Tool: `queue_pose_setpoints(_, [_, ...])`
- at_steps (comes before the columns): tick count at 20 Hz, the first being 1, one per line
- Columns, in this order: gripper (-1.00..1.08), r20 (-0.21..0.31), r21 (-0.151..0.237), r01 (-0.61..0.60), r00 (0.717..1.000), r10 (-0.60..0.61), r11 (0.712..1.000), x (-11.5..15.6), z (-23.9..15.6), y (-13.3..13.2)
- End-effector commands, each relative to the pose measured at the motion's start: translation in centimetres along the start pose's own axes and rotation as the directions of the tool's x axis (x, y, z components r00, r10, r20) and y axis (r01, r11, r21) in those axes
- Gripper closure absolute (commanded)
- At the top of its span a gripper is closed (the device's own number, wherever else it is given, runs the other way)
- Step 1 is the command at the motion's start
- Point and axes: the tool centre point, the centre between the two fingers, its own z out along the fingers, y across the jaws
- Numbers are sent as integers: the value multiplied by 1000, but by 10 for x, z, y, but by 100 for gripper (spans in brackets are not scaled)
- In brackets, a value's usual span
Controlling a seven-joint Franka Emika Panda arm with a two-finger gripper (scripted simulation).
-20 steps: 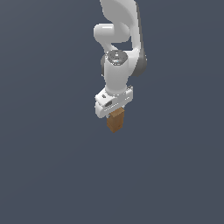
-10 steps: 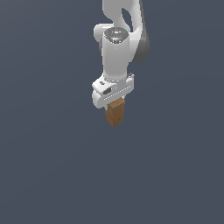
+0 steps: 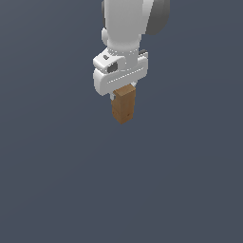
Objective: Pick up the object and move it to a goal position.
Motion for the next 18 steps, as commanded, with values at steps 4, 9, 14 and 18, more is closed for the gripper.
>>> queue_pose_setpoints(4, [108, -7, -5, 0, 1000, 0, 1000, -4, -60, 1])
queue_pose_setpoints(9, [108, -7, -5, 0, 1000, 0, 1000, -7, -98, 2])
queue_pose_setpoints(14, [108, -7, -5, 0, 1000, 0, 1000, -9, -123, 4])
queue_pose_setpoints(18, [108, -6, -5, 0, 1000, 0, 1000, -9, -133, 4])
